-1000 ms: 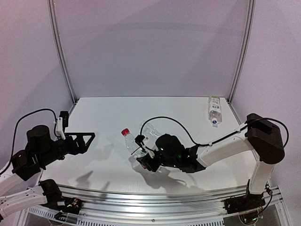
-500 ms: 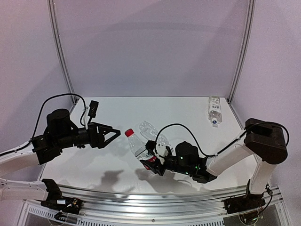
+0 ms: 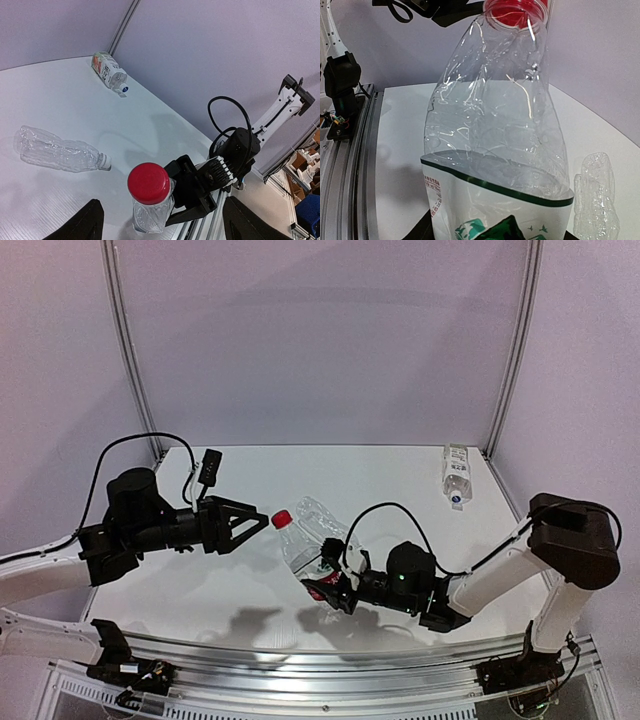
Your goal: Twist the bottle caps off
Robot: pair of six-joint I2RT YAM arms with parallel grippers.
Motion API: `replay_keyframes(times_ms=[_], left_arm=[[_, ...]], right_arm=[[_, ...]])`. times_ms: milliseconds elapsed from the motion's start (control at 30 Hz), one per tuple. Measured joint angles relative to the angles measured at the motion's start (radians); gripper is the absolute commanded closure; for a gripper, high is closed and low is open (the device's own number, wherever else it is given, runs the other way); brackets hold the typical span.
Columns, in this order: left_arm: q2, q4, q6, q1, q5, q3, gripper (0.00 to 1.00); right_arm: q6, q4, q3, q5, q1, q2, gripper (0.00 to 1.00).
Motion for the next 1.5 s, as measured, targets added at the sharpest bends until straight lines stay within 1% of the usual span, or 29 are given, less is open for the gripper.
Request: replay_keyframes(times_ms=[300,400,500,767,933,1067,1367,1433,1500], left_arm=[[0.021,0.089,-0.028,-0.015,-0.022,-0.028,0.18],[0.047,0.105,-0.038,-0.015,-0.031,-0.028,0.2],[0.082,0.127,-0.046,-0.018,-0.037,-0.028,0.24],[0.105,0.151,-0.042,-0.073,-0.045,-0.029,0.37],[0.113,0.164,-0.038,-0.086,-0.067,-0.029,0.44],[0.113,0.175,-0.037,-0.095,-0.079,-0.029,0.56],[0.122,0.193,-0.035,-0.108,-0.093,-0.032,0.95],[0.127,0.198,-0.035,-0.113,-0.1,-0.032,1.0],[0.134,0.201,-0.039,-0.118,-0.114,-0.032,1.0]], right_arm=[[0.0,0.048,-0.024,-0.039,0.0,0.0,0.47],[0.0,0.063,-0.027,-0.061,0.0,0.0,0.47],[0.0,0.071,-0.029,-0.09,0.0,0.0,0.47],[0.0,0.084,-0.029,-0.133,0.0,0.006,0.47],[0.0,0.085,-0.029,-0.143,0.0,0.014,0.47],[0.0,0.085,-0.029,-0.146,0.0,0.019,0.48],[0.005,0.084,-0.029,-0.136,0.0,0.025,0.48],[0.006,0.084,-0.029,-0.132,0.0,0.028,0.48],[0.007,0.084,-0.029,-0.126,0.0,0.032,0.48]])
